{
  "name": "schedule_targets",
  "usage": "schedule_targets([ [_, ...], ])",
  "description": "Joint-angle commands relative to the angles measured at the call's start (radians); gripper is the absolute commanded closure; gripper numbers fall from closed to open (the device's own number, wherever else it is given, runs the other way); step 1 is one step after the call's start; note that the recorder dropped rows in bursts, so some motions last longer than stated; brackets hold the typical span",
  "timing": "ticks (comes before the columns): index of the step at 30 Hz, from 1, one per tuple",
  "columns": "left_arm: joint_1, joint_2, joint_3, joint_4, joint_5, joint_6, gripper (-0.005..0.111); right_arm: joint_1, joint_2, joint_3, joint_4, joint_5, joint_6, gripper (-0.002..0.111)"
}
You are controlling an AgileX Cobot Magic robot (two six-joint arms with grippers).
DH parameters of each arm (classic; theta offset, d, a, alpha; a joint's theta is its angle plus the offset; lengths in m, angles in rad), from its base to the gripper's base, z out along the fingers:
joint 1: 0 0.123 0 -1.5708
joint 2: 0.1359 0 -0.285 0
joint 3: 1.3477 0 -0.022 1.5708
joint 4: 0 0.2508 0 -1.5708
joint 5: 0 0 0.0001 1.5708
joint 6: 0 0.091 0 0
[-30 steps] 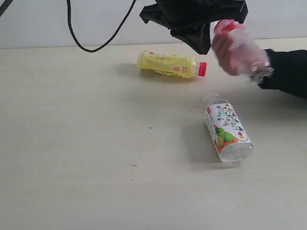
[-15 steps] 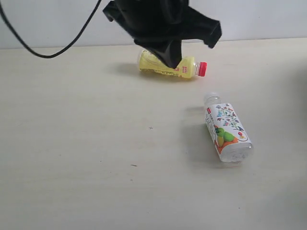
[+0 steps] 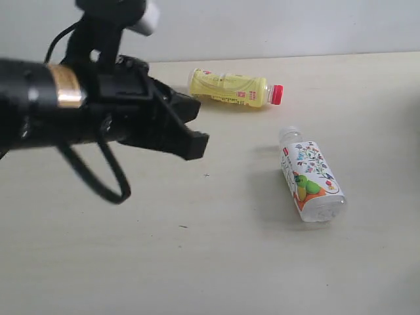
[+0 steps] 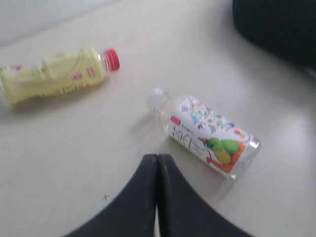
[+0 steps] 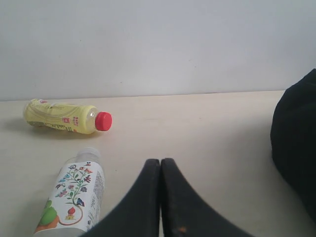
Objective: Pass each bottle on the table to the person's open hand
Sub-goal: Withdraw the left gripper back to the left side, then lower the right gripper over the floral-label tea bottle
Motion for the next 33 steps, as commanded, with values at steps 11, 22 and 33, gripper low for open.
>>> schedule_targets([
  [11,-0.001,-0.277,0.547,-0.024,-0.669,0.034,0.106,0.003,-0.005,0.005,-0.007,-0.006,-0.005,0.108],
  [22,-0.001,-0.283,0.589,-0.014,-0.638,0.034,0.106,0.003,-0.005,0.005,0.094,-0.264,-0.003,0.108],
  [33,-0.001,-0.283,0.589,-0.014,-0.638,0.034,0.106,0.003,0.003,-0.069,0.381,-0.600,0.154,0.108],
])
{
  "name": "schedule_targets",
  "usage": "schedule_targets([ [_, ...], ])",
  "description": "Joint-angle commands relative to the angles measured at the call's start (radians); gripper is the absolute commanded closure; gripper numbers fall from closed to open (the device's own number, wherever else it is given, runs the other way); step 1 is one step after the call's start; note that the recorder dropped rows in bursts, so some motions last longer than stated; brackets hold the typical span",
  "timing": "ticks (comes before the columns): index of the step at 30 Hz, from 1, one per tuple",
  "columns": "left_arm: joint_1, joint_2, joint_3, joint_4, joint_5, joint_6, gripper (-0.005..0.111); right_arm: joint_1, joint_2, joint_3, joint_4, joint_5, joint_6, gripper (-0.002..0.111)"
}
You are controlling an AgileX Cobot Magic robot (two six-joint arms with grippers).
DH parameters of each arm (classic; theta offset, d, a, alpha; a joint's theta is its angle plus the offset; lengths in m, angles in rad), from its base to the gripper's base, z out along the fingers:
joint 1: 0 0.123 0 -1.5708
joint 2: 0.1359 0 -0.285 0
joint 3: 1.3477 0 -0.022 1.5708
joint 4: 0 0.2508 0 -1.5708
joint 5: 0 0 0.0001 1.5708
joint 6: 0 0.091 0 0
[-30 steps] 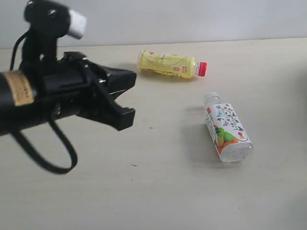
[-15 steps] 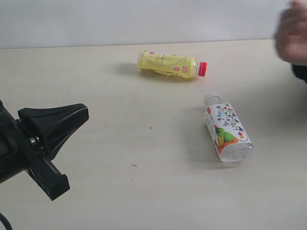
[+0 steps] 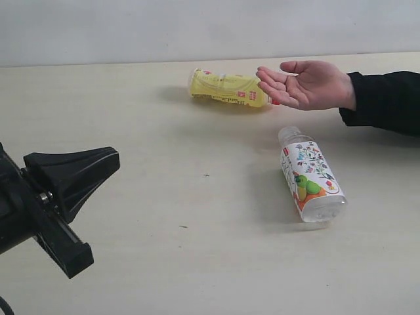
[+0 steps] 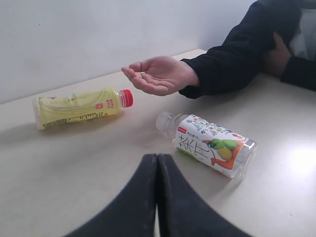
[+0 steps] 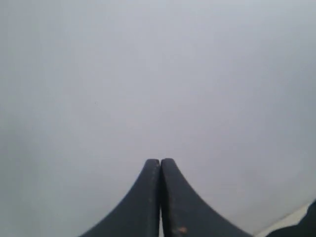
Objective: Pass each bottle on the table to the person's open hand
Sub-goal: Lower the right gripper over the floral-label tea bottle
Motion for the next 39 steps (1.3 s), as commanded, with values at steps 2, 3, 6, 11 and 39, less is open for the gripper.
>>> schedule_targets([
  [2,-0.001,-0.005,0.003,-0.003,-0.002,0.006,0.106,0.003,0.078,-0.163,0.019,0.006,-0.046,0.108],
  [3,-0.001,-0.005,0.003,-0.003,-0.002,0.006,0.106,0.003,0.122,-0.217,0.023,0.032,-0.082,0.108],
  [6,-0.001,-0.005,0.003,-0.003,-0.002,0.006,0.106,0.003,0.341,-0.398,0.023,0.203,-0.183,0.108],
  [11,-0.001,-0.005,0.003,-0.003,-0.002,0.006,0.106,0.003,0.926,-0.919,-0.061,0.868,-0.220,0.108],
  [39,-0.001,-0.005,0.003,-0.003,-0.002,0.006,0.106,0.306,1.853,-1.219,-0.290,1.377,-0.142,0.015],
])
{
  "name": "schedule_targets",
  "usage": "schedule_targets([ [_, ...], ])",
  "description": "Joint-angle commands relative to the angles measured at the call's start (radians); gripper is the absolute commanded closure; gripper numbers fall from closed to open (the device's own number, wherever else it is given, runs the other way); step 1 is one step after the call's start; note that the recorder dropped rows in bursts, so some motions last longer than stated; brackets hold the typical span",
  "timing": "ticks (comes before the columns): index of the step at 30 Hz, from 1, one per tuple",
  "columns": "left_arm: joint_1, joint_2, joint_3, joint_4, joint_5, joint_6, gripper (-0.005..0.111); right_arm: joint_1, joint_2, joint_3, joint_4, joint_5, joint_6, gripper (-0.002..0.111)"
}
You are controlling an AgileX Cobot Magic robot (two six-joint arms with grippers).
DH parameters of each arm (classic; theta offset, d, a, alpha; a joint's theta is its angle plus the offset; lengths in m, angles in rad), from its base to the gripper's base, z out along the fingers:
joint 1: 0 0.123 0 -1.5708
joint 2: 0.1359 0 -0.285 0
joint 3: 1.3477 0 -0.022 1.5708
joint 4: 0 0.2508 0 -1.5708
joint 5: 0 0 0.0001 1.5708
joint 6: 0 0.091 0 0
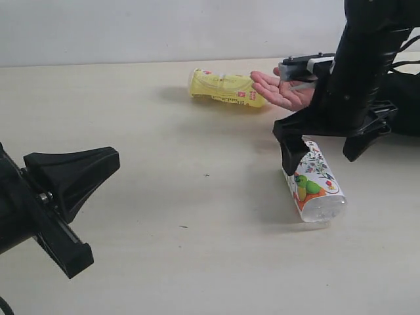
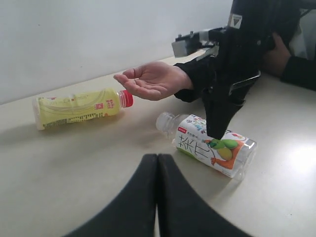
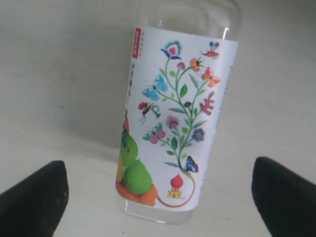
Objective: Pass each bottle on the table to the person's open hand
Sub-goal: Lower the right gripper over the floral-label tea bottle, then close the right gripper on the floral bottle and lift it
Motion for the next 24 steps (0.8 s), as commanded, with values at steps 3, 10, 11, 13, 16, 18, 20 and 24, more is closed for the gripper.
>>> schedule_targets([
  [3,-0.001,-0.005,0.003,-0.003,-0.002,0.004,0.106,0.002,0.095,0.003,-0.007,-0.057,-0.006,0.016],
  [10,-0.001,-0.005,0.003,-0.003,-0.002,0.004,0.106,0.002,0.164,0.003,-0.010,-0.150,-0.001,0.026],
  [11,-0.001,-0.005,0.003,-0.003,-0.002,0.004,0.106,0.002,0.169,0.003,-0.010,-0.152,0.001,0.027],
  [13,-0.001,-0.005,0.003,-0.003,-0.002,0.004,0.106,0.002,0.171,0.003,-0.010,-0.159,0.006,0.039],
  [16,-0.001,-0.005,0.003,-0.003,-0.002,0.004,0.106,0.002,0.171,0.003,-0.007,-0.134,0.009,0.090],
  [18,-0.001,-0.005,0.003,-0.003,-0.002,0.004,0.106,0.002,0.170,0.003,-0.007,-0.088,0.007,0.108],
  [20,-0.001,-0.005,0.003,-0.003,-0.002,0.004,0.106,0.002,0.158,0.003,-0.002,-0.016,0.007,0.108],
  [24,-0.001,-0.005,0.003,-0.003,-0.002,0.004,0.106,0.032,0.076,0.003,-0.003,0.136,-0.002,0.108],
])
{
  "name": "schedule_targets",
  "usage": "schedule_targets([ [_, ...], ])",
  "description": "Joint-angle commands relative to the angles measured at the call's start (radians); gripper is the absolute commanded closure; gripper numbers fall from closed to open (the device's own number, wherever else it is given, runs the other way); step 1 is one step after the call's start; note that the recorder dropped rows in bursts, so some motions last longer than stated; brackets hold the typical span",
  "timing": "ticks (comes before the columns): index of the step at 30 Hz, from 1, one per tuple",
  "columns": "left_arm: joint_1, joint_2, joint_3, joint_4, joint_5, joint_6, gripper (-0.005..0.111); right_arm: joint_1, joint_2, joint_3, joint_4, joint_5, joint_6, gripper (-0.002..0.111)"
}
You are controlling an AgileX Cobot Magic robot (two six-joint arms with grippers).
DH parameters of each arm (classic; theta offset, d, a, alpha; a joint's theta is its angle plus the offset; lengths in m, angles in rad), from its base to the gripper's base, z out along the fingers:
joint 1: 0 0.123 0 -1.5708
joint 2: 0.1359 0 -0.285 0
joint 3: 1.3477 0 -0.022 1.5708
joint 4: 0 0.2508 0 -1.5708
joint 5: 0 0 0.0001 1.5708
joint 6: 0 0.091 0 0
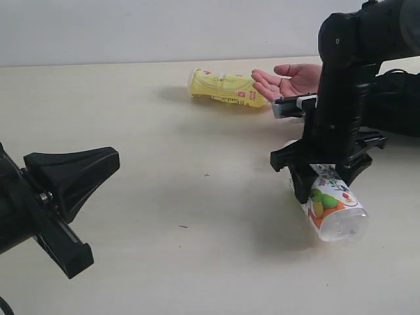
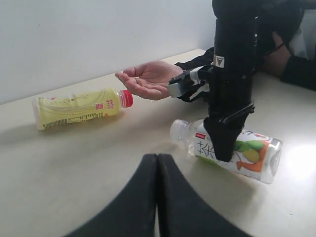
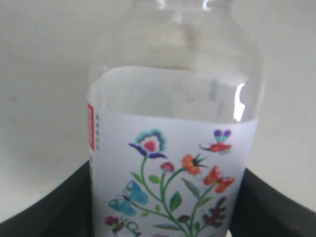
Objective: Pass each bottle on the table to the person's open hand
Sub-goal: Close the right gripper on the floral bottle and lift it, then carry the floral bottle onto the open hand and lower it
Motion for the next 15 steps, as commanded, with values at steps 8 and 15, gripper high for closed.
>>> schedule_targets([
  [8,-0.001,-0.005,0.003,-0.003,-0.002,0.004,0.106,0.053,-0.258,-0.075,-0.015,0.097,-0.025,0.108],
  [15,-0.001,-0.005,0.003,-0.003,-0.002,0.004,0.106,0.053,-0.262,-0.341,-0.112,0.097,0.014,0.108],
])
